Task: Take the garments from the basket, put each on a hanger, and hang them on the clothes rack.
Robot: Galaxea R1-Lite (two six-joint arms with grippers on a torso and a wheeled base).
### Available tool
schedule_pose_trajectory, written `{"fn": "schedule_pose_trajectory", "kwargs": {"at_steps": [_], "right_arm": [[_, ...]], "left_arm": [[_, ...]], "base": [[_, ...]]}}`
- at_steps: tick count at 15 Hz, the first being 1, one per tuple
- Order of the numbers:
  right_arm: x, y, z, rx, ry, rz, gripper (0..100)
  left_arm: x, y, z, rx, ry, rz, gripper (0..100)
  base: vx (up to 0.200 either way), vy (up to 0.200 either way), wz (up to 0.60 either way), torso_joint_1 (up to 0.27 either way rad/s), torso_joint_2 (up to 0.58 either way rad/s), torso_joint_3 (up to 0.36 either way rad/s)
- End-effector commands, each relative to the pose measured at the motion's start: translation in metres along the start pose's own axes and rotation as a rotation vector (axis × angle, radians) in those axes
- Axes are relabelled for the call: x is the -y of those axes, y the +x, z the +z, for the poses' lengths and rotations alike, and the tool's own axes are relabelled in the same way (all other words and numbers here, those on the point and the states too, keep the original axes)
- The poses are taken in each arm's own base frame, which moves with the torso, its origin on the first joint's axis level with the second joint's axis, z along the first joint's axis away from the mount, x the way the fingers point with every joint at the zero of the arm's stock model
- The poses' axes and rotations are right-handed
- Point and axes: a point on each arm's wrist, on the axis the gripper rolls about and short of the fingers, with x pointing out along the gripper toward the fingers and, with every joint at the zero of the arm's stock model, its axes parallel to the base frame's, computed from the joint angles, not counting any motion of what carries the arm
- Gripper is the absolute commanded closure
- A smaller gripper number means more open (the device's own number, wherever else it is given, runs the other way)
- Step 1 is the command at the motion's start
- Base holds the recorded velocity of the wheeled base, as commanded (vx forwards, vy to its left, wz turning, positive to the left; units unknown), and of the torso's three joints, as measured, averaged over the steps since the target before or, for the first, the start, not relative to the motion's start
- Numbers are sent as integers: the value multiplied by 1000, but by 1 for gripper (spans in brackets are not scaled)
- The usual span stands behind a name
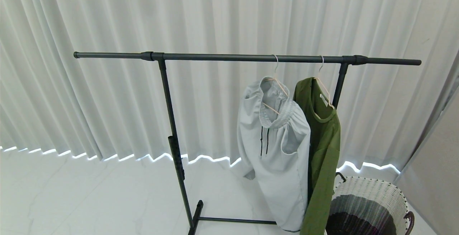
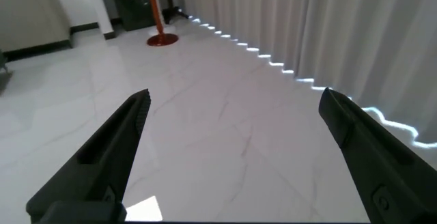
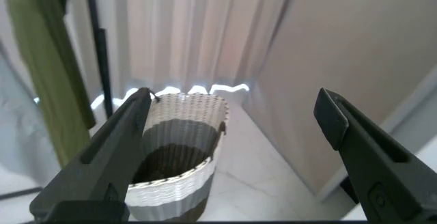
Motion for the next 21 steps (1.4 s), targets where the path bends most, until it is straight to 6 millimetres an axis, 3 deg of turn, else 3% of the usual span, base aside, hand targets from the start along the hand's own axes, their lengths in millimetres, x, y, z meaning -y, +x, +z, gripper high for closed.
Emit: {"fn": "schedule_pose_trajectory", "kwargs": {"at_steps": [1,4,7,12,15,21], "right_arm": [[0,0,0,0,0,-12,0],[0,0,0,0,0,-12,0],[0,0,0,-1,0,-12,0],[0,0,-1,-3,5,9,0],[-2,0,-2,-8,11,64,0],[-2,0,-2,-11,67,64,0]], "left_arm": [[4,0,1,35,4,-159,0],[11,-3,2,113,4,-520,0],[11,-1,3,124,5,-631,0],[11,-1,2,122,-23,-679,0],[9,2,2,166,-28,-872,0],[7,3,1,139,-54,-771,0]], "base": [[0,0,0,0,0,0],[0,0,0,0,0,0],[0,0,0,0,0,0],[0,0,0,0,0,0],[0,0,0,0,0,0],[0,0,0,0,0,0]]}}
